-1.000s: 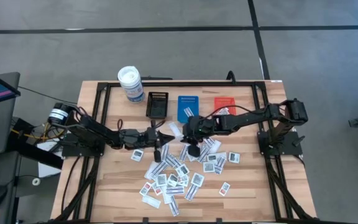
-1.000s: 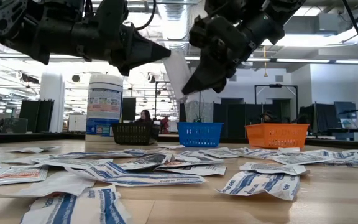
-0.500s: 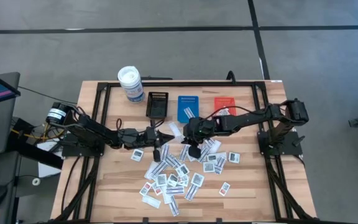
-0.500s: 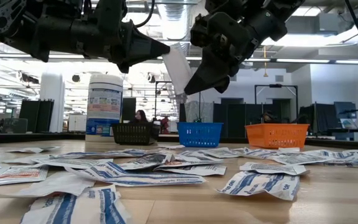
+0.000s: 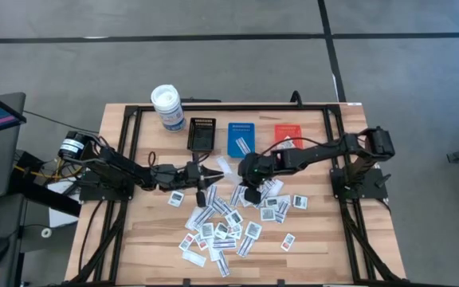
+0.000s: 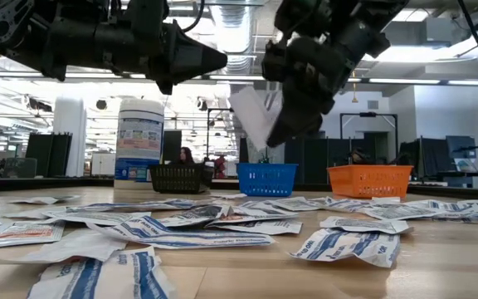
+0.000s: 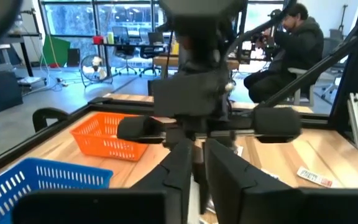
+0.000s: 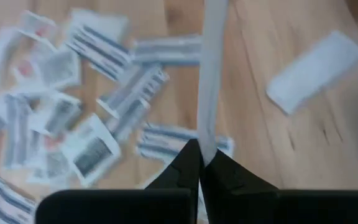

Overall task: Pick & Place First Aid Supplies
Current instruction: Put the blue bandage into the blue bin

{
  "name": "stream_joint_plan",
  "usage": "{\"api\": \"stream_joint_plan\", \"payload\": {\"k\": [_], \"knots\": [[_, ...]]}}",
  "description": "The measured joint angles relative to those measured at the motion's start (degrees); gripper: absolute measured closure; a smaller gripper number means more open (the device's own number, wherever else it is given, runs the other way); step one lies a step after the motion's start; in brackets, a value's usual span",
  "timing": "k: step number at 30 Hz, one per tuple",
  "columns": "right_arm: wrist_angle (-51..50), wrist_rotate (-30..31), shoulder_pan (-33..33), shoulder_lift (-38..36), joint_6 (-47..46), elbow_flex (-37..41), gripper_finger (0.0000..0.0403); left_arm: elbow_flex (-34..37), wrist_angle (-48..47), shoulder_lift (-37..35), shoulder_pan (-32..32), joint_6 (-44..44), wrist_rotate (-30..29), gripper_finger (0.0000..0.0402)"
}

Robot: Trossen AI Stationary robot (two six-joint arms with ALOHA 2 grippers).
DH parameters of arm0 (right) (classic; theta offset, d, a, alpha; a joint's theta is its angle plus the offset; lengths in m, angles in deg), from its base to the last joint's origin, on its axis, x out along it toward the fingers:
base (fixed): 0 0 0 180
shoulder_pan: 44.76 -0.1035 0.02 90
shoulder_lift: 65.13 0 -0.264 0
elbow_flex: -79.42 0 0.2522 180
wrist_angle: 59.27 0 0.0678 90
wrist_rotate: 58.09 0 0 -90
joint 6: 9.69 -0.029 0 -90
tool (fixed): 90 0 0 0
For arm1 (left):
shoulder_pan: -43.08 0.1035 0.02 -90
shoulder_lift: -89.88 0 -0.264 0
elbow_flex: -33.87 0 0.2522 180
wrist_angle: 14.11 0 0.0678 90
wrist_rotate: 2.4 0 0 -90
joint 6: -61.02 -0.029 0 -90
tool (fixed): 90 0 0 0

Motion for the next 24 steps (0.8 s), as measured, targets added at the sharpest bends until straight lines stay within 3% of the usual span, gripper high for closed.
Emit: {"api": "stream_joint_plan", "payload": {"k": [5,11,14,17,20,24], "knots": [[-0.70,6.29,3.15,-0.73,0.00,-0.03,0.0403,0.00,-0.25,0.00,0.02,0.20,0.11,0.0330],[-0.57,14.83,11.11,-1.54,0.03,-0.18,0.0403,0.00,-0.39,0.02,0.01,2.57,0.21,0.0335],[-0.86,13.84,15.47,-0.82,0.00,-0.22,0.0403,0.00,-0.63,0.04,0.02,3.22,0.22,0.0338],[-1.99,8.10,18.76,0.36,0.02,-0.05,0.0403,0.00,-0.79,0.04,0.02,3.23,0.22,0.0341],[-0.85,3.28,19.91,1.00,2.24,-0.20,0.0403,0.00,-0.88,0.09,0.02,3.22,0.22,0.0341],[-0.98,3.05,19.72,1.00,4.79,-0.16,0.0389,0.00,-0.89,0.09,0.02,3.22,0.22,0.0341]]}}
